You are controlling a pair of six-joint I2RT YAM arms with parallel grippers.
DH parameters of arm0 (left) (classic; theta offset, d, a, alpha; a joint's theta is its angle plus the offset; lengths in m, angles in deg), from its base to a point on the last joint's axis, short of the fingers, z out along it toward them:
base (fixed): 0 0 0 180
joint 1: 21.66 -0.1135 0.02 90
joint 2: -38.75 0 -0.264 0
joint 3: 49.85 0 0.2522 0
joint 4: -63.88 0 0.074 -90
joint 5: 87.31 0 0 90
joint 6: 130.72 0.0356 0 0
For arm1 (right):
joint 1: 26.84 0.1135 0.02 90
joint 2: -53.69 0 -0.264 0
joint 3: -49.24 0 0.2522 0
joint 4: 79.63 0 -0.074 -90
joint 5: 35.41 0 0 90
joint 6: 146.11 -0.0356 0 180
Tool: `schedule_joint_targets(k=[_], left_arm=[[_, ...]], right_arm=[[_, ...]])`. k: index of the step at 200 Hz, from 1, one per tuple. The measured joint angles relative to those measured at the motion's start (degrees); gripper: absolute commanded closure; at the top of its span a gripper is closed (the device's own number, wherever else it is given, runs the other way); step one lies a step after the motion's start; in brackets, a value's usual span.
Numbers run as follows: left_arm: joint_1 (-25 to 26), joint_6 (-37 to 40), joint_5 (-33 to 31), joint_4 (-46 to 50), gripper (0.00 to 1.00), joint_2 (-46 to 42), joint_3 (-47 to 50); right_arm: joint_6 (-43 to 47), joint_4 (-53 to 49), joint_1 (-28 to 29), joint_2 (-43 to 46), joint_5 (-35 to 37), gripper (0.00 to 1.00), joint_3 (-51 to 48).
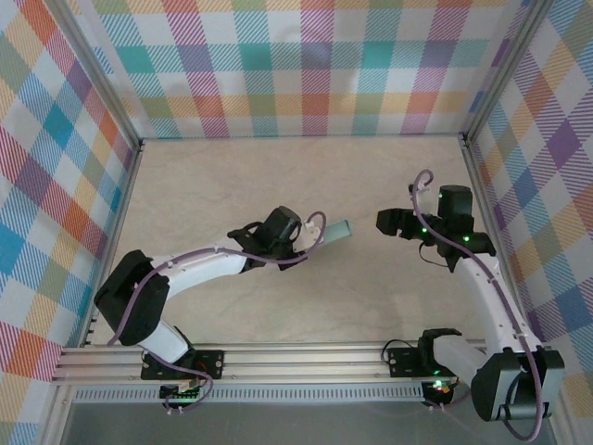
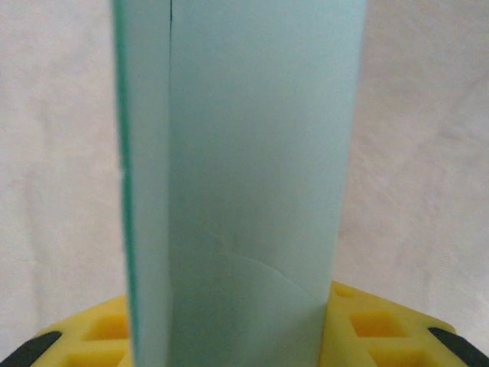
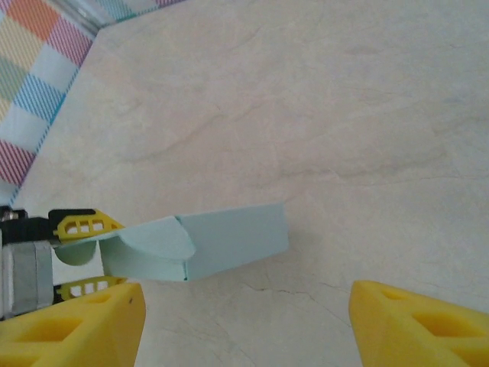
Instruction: Fold the paper box
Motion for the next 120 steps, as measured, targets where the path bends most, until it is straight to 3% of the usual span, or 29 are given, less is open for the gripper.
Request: schedule_joint_targets(k=[75,120], left_arm=[[-2.2,3.3,9.7,22.4,0.7,1.5,-10.9],[-2.2,4.4,12.6,26.8,0.7,3.7,-12.9]], right_arm=[[11.9,-8.5,14.1,-4.2,9.5,0.36,4.4],[18.3,-13.0,18.7,-9.2,12.2,0.51,10.1]])
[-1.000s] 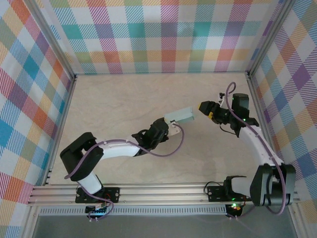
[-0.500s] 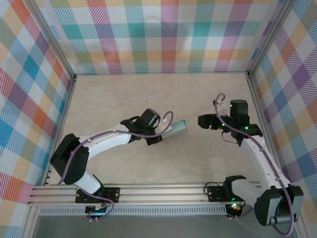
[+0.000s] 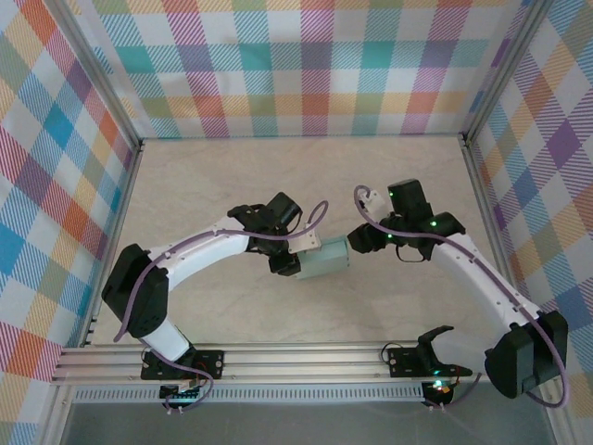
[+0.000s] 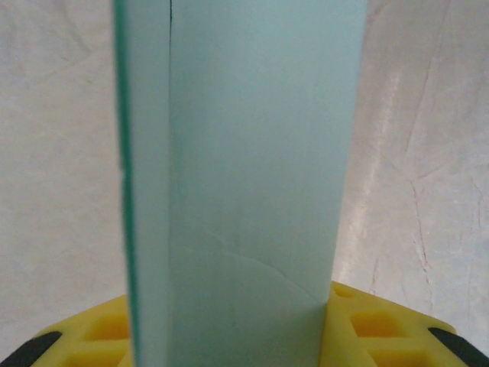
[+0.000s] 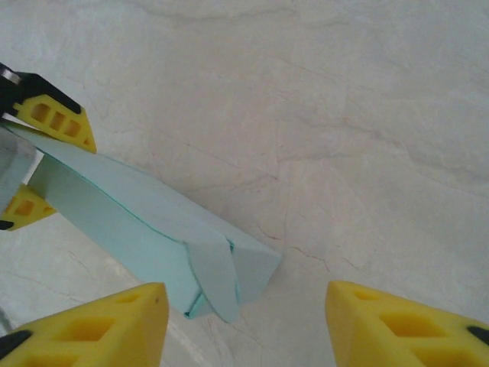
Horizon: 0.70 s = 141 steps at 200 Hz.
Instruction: Fold the paper box
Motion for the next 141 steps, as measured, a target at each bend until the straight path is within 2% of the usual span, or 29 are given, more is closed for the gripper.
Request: schedule_joint_targets(k=[26,119,141], left_arm=[[0.0,0.5,0.0,0.7,0.7,1.4,0.0],[0.0,0.8,0.0,1.6,0.73,2.4,-1.3],[0.0,0.8,0.0,1.9,0.73,2.8,-1.8]], right_arm=[[3.2,-2.5,1.1,-3.1,0.0,0.63,2.6],[10.7,-6.2,4.6,-5.9,2.5,0.69,3.9],[11.3,-5.8,4.6,-5.9,3.1,0.75,3.7]])
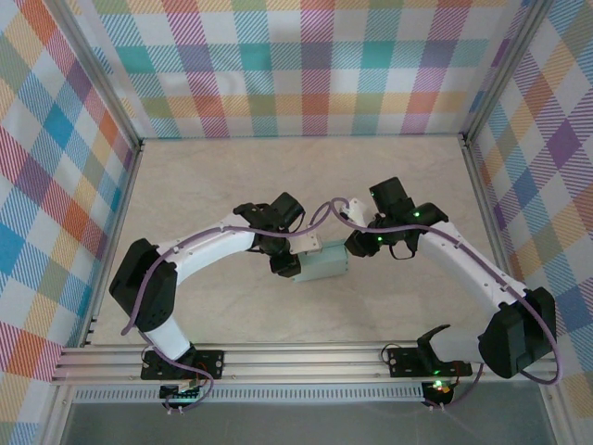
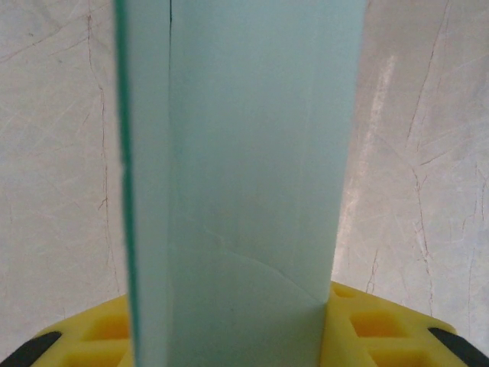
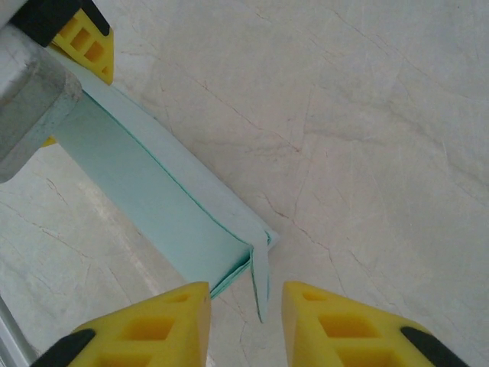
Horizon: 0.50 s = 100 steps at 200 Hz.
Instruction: Fold the paper box
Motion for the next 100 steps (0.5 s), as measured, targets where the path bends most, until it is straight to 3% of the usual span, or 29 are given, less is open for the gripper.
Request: schedule_joint_targets(k=[100], left_arm=[[0.0,0.0,0.0,0.1,0.69,0.1,0.0]], right_arm=[[1.0,2.0,0.0,-2.1,0.7,0.85,-1.4]])
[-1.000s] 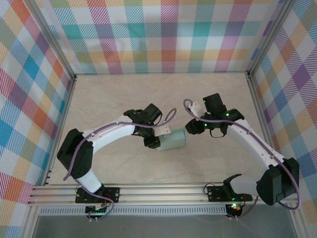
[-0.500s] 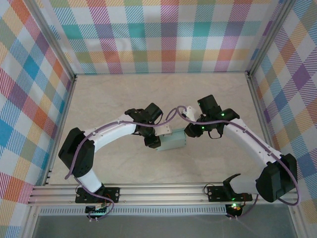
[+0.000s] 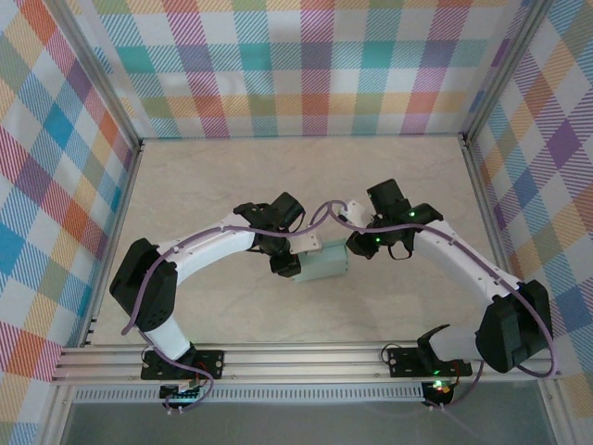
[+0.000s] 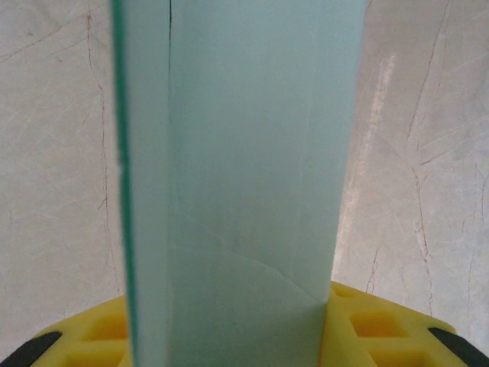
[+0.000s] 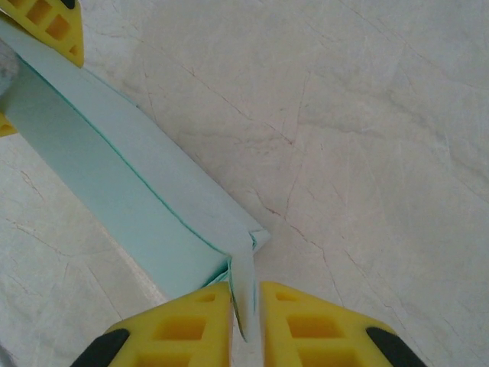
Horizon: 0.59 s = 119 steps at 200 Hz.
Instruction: Fold the paper box
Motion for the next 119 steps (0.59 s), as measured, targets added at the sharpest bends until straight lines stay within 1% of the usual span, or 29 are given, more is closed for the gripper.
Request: schedule_joint_targets(k=[4,13,16,25,61,67,80,105,119], left_arm=[[0.0,0.0,0.0,0.0,0.69,0.0,0.0],[0.0,0.0,0.0,0.0,0.69,0.0,0.0],[0.0,0.0,0.0,0.0,0.69,0.0,0.0],[0.0,0.0,0.0,-0.2,0.68,0.1,0.0],[0.0,0.0,0.0,-0.3,0.67,0.1,0.0],[0.0,0.0,0.0,-0.3,0.66,0.1,0.0],[0.0,-0.1,0.0,-0.3,0.6,0.1,0.0],[0.0,-0.7,0.0,-0.4,0.6,0.1,0.0],[0.0,-1.1,0.0,-0.5,0.63,0.1,0.0]], right_arm=[[0.0,0.0,0.0,-0.2,0.0,0.88,0.0],[0.3,0.0,0.0,-0.5,0.0,0.9,0.0],[0.2,0.0,0.0,-0.6,0.0,0.94,0.0],[0.5,0.0,0.0,-0.8,0.0,1.0,0.0],[0.6,0.0,0.0,-0.8,0.0,1.0,0.0],[0.6,0.0,0.0,-0.8,0.0,1.0,0.0],[0.3,0.0,0.0,-0.8,0.0,1.0,0.0],[-2.8,0.6,0.0,-0.8,0.0,1.0,0.0],[-6.1,0.9,0.3,-0.6,0.3,1.0,0.0]])
